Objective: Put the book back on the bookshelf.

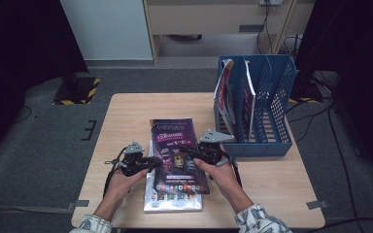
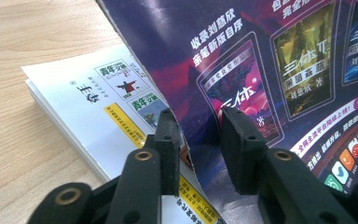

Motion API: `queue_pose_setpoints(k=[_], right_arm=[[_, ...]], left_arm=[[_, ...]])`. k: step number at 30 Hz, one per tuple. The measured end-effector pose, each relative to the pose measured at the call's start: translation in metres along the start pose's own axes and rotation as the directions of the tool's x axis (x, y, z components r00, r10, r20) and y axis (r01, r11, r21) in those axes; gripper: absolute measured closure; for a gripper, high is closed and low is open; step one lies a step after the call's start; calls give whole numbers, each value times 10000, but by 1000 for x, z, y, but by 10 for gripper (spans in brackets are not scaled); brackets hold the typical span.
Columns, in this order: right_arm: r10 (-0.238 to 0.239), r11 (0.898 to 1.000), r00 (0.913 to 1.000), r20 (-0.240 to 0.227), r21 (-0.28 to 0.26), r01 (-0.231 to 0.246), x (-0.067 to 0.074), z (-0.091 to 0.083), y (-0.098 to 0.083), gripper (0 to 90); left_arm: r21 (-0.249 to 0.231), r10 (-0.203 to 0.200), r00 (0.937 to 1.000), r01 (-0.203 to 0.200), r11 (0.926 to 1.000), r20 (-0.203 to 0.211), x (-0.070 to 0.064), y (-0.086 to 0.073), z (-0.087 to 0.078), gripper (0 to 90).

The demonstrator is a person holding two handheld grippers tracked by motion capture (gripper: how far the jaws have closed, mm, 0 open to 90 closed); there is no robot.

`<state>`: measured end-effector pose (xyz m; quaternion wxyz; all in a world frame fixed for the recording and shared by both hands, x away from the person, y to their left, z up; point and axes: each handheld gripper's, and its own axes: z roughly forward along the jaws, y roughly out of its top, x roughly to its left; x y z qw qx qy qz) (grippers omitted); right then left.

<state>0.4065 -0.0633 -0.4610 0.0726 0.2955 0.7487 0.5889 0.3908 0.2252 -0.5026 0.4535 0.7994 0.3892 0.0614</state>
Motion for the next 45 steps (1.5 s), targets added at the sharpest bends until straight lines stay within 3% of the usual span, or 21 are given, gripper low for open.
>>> queue_pose_setpoints(k=[5,14,25,36,45], right_arm=[[-3,10000,9998,198,43,2,-2,-1,0,797],[-73,10000,9998,159,45,72,-2,-2,1,796],[-154,9998,9997,164,-143,157,-1,-5,6,793],[-832,9965,9962,264,-48,834,6,-6,14,749],[-1107,9937,9930,409,-129,1113,7,-6,18,784]], left_arm=[[-66,179,9998,-179,9998,10,-1,1,-2,732],[-117,276,9996,-276,9996,42,-1,2,-4,749],[-566,366,9992,-374,9977,-155,-2,7,-11,766],[-961,472,9981,-508,9941,-398,-2,11,-18,776],[-1270,492,9967,-570,9903,-638,-3,15,-24,781]])
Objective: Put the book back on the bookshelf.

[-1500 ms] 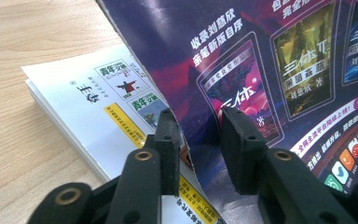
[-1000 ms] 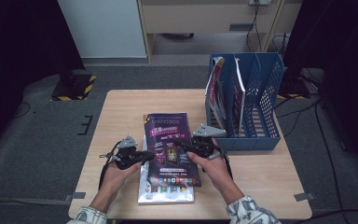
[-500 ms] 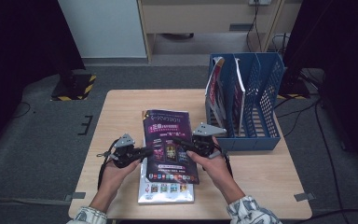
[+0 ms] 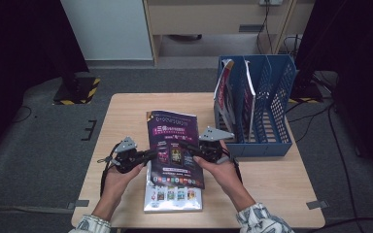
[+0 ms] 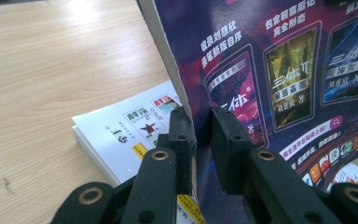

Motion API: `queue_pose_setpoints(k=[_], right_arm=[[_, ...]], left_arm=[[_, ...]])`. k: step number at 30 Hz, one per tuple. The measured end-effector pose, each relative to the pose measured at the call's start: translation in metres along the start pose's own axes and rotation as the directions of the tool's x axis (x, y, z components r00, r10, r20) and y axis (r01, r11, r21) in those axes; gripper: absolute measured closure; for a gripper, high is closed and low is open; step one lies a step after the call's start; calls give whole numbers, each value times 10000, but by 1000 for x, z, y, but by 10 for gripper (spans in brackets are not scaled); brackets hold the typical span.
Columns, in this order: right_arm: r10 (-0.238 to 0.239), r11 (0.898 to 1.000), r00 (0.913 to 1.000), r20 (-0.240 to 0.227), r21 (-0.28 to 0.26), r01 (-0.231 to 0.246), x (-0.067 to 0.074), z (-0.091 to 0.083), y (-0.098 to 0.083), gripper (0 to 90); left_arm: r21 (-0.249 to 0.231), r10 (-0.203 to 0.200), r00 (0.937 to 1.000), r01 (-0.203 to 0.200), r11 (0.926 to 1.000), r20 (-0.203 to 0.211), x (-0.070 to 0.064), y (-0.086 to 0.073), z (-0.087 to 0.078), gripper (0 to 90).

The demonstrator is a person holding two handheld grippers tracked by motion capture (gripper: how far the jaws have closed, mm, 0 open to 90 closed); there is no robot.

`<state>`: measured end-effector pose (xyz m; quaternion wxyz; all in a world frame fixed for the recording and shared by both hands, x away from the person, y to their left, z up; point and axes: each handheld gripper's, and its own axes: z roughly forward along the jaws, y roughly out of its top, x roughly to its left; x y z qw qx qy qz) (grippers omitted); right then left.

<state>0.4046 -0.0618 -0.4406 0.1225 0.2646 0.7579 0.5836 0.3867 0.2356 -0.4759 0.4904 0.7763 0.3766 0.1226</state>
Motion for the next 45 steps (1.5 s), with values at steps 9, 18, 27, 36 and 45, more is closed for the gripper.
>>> queue_pose_setpoints(k=[9,18,27,36,45], right_arm=[[-187,9998,9998,-41,-40,187,2,0,5,753],[-487,9988,9988,-51,-30,487,3,1,11,746],[-674,9977,9977,-112,66,675,5,2,15,717],[-752,9971,9968,-274,81,754,3,-1,23,677],[-757,9971,9965,-368,45,759,0,-1,34,661]], left_arm=[[-272,109,9998,-114,9996,-169,0,5,-6,787],[-576,157,9992,-178,9982,-361,1,10,-11,797],[-681,170,9994,-191,9975,-314,2,9,-13,798],[-918,247,9994,-269,9954,-256,0,11,-16,805],[-977,251,9994,-273,9948,-240,0,10,-16,805]])
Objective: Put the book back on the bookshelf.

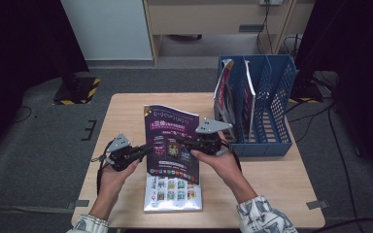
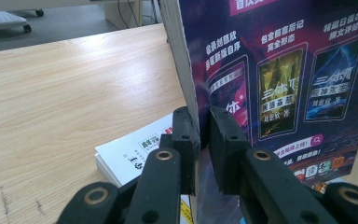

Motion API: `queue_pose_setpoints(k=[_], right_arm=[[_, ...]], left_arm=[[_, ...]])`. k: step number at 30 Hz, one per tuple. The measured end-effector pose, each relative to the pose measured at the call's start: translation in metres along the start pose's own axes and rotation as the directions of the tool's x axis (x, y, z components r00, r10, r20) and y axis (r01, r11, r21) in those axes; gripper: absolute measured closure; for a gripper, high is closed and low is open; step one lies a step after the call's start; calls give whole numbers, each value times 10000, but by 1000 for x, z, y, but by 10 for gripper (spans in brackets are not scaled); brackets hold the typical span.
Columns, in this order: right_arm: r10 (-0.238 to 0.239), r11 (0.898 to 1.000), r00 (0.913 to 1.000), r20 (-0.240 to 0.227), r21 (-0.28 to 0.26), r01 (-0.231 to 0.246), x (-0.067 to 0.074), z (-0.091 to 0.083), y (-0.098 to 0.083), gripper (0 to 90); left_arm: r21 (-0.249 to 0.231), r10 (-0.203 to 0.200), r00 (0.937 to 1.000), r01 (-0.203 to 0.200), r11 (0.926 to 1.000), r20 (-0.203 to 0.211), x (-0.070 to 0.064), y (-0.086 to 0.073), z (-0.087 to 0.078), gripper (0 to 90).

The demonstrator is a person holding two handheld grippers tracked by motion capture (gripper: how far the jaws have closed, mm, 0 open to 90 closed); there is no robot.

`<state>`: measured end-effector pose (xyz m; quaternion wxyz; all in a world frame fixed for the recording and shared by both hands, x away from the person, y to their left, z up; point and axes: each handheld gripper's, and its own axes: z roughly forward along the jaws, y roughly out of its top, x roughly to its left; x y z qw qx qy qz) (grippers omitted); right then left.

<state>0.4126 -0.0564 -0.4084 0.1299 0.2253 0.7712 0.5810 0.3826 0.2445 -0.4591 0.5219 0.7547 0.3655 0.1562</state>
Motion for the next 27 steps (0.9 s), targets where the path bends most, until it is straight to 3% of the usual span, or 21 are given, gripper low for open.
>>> queue_pose_setpoints(k=[18,27], right_arm=[[242,9996,9991,-337,-131,-247,-9,1,20,668],[471,9987,9989,-76,-203,-472,-12,1,19,808]], left_arm=[[-234,117,9996,-111,9997,258,-1,1,-2,813],[-300,62,9995,-53,9995,324,-1,0,-2,812]])
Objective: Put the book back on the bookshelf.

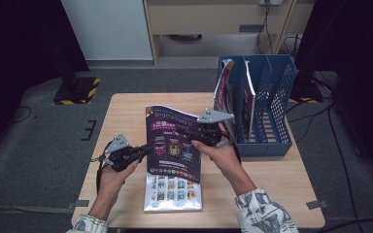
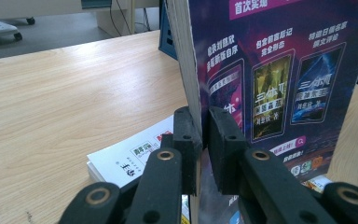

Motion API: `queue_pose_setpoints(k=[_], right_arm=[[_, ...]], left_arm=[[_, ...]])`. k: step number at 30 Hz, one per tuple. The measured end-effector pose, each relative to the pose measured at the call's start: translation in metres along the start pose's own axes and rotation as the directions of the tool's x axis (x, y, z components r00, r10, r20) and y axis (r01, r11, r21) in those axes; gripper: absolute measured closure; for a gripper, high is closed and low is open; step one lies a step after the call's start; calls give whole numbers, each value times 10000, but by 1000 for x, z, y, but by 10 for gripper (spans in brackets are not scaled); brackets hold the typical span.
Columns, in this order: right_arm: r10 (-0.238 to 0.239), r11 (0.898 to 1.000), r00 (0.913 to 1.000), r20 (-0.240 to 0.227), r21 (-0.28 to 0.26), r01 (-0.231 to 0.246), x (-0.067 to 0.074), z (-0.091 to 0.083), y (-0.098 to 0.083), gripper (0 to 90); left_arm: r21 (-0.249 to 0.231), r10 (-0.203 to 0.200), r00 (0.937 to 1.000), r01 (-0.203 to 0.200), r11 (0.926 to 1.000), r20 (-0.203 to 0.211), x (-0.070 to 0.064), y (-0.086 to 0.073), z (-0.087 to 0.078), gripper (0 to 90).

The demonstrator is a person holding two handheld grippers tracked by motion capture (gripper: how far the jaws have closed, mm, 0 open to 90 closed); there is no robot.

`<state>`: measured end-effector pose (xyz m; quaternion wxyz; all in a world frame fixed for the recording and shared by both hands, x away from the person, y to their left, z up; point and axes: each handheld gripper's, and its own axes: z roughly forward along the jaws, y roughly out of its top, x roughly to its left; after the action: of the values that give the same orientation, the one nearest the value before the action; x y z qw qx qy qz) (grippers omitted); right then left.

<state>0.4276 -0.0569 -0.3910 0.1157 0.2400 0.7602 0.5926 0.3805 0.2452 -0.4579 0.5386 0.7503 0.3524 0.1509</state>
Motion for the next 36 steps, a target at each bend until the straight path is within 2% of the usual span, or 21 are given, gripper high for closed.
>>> queue_pose_setpoints(k=[2,10,16,20,29,30,31,33,34,35,36], right_arm=[[25,10000,9999,107,-25,-25,0,0,0,813],[210,9997,9998,6,-110,-210,0,0,0,812],[157,9986,9999,9,-497,-156,-3,-8,10,803],[9,9991,10000,12,-421,-8,-3,-10,12,801],[167,9986,9999,3,-494,-166,-3,-7,12,820],[154,9986,9998,146,-508,-146,-2,-7,12,831],[217,9981,9997,91,-572,-212,-2,-7,12,834],[246,9979,9997,65,-608,-242,-1,-7,12,836],[96,9972,9999,111,-747,-87,2,-6,13,838],[43,9967,9999,117,-816,-33,4,-6,13,838],[68,9964,9999,133,-845,-56,5,-6,14,839]], left_arm=[[-15,9,10000,-9,10000,4,0,0,0,811],[-35,49,10000,-49,10000,-3,1,0,-1,811],[-44,80,10000,-80,10000,-17,0,0,-1,812],[-65,98,10000,-98,9999,0,-1,0,-1,812],[-101,2,10000,-1,9999,58,1,-1,-1,809],[-112,-43,10000,44,9999,36,2,-1,-1,797],[-147,-150,9998,148,9998,-100,3,-2,-1,781],[-203,-239,9997,237,9995,-111,3,-3,-1,761],[-269,-371,9991,365,9990,-202,5,-4,-1,732],[-269,-371,9991,365,9990,-202,5,-4,-1,646],[-363,-665,9966,648,9972,-486,8,-6,-2,571]])
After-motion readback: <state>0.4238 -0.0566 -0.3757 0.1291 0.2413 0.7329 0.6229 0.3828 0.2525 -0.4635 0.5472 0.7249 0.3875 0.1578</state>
